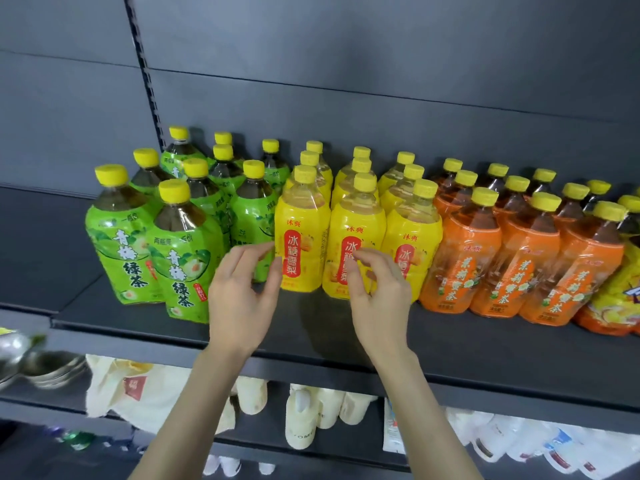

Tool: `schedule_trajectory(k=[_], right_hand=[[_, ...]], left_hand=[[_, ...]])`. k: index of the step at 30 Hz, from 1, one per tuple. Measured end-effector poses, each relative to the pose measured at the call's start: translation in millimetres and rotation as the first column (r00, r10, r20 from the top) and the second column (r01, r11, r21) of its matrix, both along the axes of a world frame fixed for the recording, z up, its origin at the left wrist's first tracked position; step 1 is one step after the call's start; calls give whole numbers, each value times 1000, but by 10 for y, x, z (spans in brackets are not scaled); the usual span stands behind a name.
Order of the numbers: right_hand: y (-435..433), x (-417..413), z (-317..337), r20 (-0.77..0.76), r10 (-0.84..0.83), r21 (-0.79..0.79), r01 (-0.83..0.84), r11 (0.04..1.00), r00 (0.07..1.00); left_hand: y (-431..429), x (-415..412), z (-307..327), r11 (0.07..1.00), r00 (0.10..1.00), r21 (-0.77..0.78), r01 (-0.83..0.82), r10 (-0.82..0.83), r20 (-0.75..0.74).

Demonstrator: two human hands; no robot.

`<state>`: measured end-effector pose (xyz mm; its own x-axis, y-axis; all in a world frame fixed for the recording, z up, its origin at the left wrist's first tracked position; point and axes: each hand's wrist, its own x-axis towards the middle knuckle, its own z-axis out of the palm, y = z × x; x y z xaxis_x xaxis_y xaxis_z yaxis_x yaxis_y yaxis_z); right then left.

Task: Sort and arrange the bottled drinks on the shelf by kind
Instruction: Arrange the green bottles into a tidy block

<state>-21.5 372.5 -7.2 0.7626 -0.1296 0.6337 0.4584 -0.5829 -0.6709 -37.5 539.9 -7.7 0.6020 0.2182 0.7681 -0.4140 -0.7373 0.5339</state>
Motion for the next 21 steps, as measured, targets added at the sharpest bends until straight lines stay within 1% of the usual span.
schedule_trajectory(k=[4,11,14,17,21], right_hand=[[612,-42,18,-3,64,67,-64,996,998],[1626,-191,-194,-63,140,271,-118,955,988],[1862,-213,-232,-145,185,349,-125,929,972],[2069,-135,-220,-242,227,369,-127,921,943],[2236,15,-177,-276,324,416,-191,889,905]], left_hand=[[504,-173,-4,996,998,-84,-33,37,48],[1473,-311,-239,976,998,-217,6,6,55],[1720,-235,-317,961,1000,-277,1,0,2],[1920,-98,-374,932,997,-362,-2,-25,-72],[2113,183,-359,879,973,-476,38,-141,-182]])
